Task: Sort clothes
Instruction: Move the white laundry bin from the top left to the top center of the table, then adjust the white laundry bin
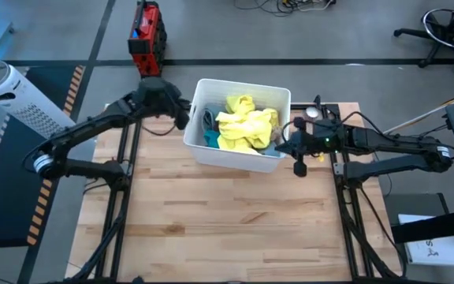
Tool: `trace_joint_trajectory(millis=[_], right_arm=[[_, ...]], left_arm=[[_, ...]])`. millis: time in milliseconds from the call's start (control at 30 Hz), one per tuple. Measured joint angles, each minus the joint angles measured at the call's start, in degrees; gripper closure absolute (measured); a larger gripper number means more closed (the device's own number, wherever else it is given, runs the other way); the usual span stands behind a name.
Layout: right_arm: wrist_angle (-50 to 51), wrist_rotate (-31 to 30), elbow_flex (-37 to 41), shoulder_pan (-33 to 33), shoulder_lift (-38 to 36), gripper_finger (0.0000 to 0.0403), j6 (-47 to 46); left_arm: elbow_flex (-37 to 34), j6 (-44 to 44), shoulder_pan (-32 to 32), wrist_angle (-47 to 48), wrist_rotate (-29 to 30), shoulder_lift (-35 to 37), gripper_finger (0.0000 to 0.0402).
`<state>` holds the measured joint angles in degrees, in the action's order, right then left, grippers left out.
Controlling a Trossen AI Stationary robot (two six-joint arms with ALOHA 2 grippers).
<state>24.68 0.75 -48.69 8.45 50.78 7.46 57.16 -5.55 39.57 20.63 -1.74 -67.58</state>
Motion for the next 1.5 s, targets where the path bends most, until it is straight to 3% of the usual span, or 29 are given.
trace_joint_trajectory(millis=[133,200,300,467,533,700,767,1067,1300,1500], right_arm=[[-1.51,-0.14,0.00,-4.78,0.00,0.0403,-0.08],[-2.06,-2.06,0.00,-7.57,0.45,0.0403,-1.12],[-1.93,-8.35,0.00,-11.86,2.30,0.0403,-2.81],[-1.25,-21.65,-0.05,-18.91,6.72,0.0403,-4.61],[-0.03,-25.92,-0.52,-21.13,8.65,0.0403,-6.42],[3.33,-32.62,-2.89,-24.89,13.01,0.0403,-9.94],[6.43,-35.09,-4.00,-25.15,14.67,0.0403,-11.28],[17.48,-42.82,-7.05,-20.31,18.29,0.0403,-16.83],[17.04,-42.29,-6.55,-14.00,17.91,0.0403,-14.50],[16.62,-41.81,-6.49,-12.31,17.36,0.0403,-12.85]], left_arm=[[1.01,0.18,-1.56,0.93,-1.57,7.13,0.0402],[0.52,0.06,-3.04,1.76,-5.62,10.86,0.0402],[-0.95,-1.58,-6.90,3.82,-11.70,15.78,0.0402],[-6.82,-5.80,-17.88,5.31,-12.44,21.18,0.0402],[-9.86,-5.59,-22.65,4.49,-9.52,22.36,0.0402],[-17.86,-2.55,-32.62,0.57,9.94,21.40,0.0402],[-20.13,-1.73,-34.09,-2.76,14.98,20.27,0.0402],[-23.92,0.25,-34.16,-14.08,19.97,14.27,0.0401],[-23.01,-1.01,-32.72,-15.99,20.25,11.06,0.0401],[-23.01,-2.69,-31.98,-19.00,21.05,10.90,0.0401]])
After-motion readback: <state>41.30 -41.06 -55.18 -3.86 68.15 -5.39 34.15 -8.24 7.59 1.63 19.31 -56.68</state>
